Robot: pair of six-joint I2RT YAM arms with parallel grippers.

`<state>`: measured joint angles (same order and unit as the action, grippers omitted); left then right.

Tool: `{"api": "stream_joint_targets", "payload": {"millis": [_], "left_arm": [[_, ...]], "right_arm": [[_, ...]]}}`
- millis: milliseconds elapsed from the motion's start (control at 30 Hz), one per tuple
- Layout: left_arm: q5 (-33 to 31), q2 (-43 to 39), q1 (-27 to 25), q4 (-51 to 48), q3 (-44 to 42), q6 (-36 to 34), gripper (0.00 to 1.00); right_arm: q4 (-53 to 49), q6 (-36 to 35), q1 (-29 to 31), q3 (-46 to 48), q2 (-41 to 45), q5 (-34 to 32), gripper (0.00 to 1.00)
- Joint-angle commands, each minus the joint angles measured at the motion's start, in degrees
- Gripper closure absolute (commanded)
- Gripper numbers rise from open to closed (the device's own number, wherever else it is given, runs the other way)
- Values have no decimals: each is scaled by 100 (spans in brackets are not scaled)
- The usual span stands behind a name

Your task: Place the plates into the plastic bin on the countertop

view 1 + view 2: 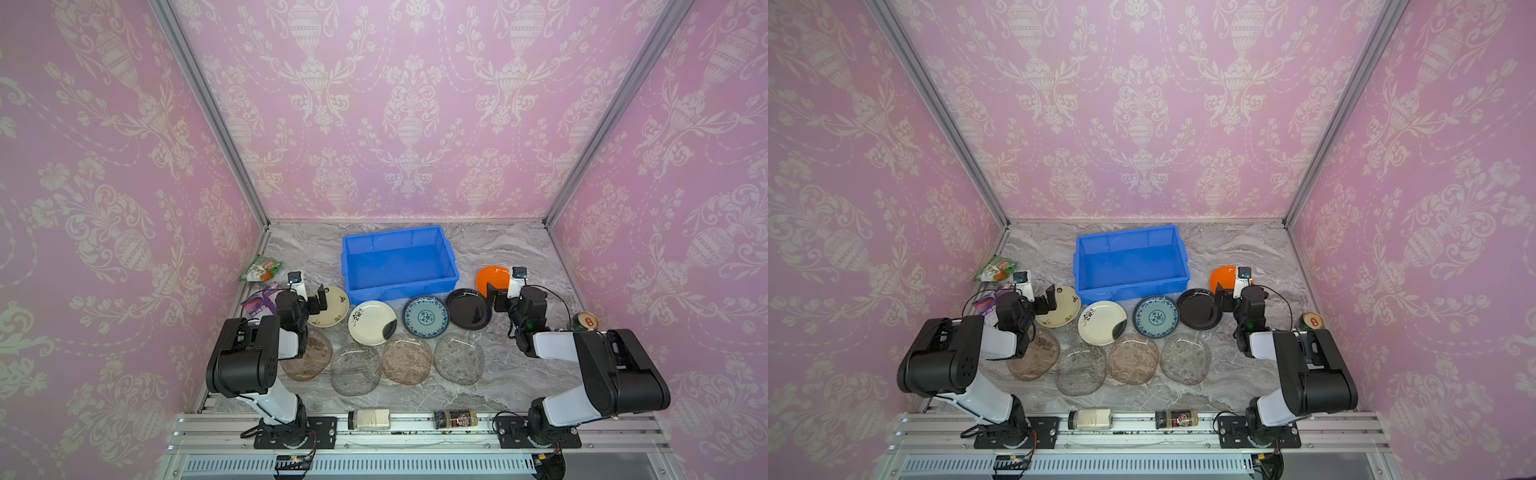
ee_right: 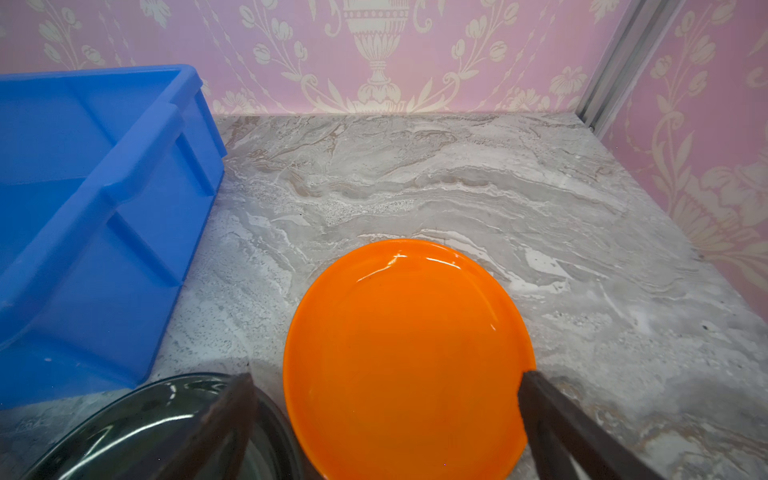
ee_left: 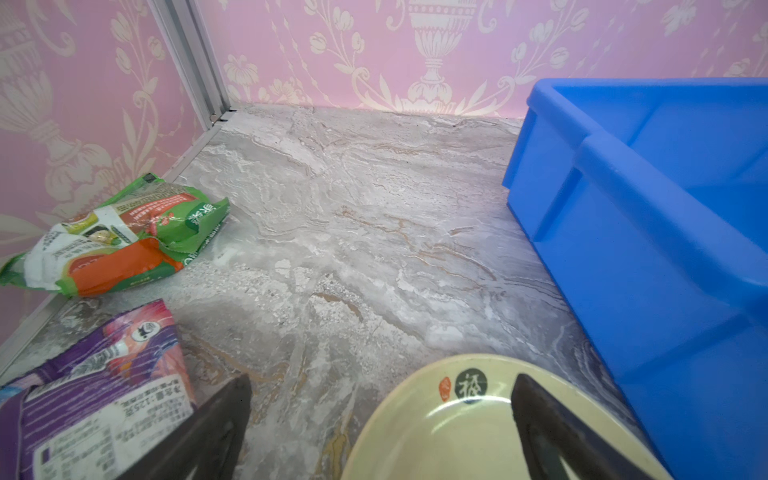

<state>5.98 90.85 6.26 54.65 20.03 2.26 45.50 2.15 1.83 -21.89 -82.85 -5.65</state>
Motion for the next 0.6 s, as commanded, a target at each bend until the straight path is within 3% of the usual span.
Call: {"api": "stream_joint_targets", "payload": {"millis": [0,67,200,333,500,567], "left_arm": [[-83,-908,25,-1305,352,177,1],[-688,-1325,20,-1568,329,472,1],[-727,-1947,24,-1305,106,774,1],[-1256,-2341,24,-3172,1010,1426,1],[-137,-2277,16,-4112,1760,1739,1],[-57,-2245,0,-4427,1942,1845,1]], "right_arm": [[-1201,376,67,-467,779,-1012,0],[-1903,758,40,-773,1101,-1163,0],[-3211,1064,30,-1531,1201,-1075,0],[-3218,1222,-24,-1571,1236,-1223,0],[-3955,1569,-146,-1933,1143,-1115,0],[-4238,1773,-284,-2015,1258,-973,0]]}}
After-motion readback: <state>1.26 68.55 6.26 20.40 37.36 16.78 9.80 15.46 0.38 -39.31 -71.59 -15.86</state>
